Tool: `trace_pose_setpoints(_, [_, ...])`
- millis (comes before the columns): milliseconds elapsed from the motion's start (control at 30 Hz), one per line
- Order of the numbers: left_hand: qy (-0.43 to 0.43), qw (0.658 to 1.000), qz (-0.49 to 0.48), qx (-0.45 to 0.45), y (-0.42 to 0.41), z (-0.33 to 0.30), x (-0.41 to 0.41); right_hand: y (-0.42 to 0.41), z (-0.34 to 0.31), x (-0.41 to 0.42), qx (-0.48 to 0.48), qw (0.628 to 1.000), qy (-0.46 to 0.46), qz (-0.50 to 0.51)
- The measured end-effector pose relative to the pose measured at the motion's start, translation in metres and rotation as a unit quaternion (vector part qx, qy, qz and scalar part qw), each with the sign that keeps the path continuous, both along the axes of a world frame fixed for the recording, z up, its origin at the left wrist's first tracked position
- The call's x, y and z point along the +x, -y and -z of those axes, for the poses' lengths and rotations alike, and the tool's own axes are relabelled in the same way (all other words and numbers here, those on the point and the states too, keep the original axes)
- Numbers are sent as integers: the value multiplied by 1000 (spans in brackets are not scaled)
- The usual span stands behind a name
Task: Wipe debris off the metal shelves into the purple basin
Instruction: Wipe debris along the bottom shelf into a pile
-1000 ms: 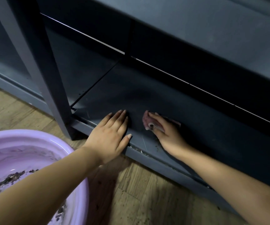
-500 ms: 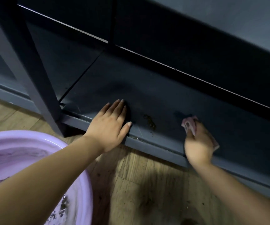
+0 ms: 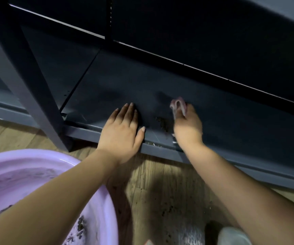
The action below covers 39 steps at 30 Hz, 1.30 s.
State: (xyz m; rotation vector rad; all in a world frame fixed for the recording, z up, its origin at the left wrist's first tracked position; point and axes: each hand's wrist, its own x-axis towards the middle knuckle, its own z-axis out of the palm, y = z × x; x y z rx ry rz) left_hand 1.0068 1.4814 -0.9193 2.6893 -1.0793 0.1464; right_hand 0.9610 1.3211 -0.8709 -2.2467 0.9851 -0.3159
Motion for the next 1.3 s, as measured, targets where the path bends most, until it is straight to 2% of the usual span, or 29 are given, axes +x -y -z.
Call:
trace_pose_setpoints(167, [-8,1000,-1,7,-3,-6,0,30,16,-19,-113,991,-74,12])
trace_pose_setpoints(300, [-26,997,-20,66,-3,-14,-5,18,25,-11,-128,991,-31,-27])
trace_pose_setpoints(433, [-35,997,-37,50,0,-13,-10,3,28,2,-144,985,-19,-97])
trace_pose_setpoints(567, [-42,996,-38,71,-1,-14,-10,5,24,15,-94,988,-2,-125])
trace_pose_setpoints(800, [-38,988,-97,112,14,-23,-23,29,26,3,105,974,8,-203])
trace_pose_setpoints(933, [-76,979,-157,102,23,-35,-44,44,17,5,95,971,44,-215])
trace_pose_setpoints(1167, [-47,978,-183,90,-16,-35,-112,47,2,11,131,963,140,-187])
trace_pose_setpoints(1300, [-17,967,-233,101,-46,-59,-148,21,-22,13,103,956,180,-208])
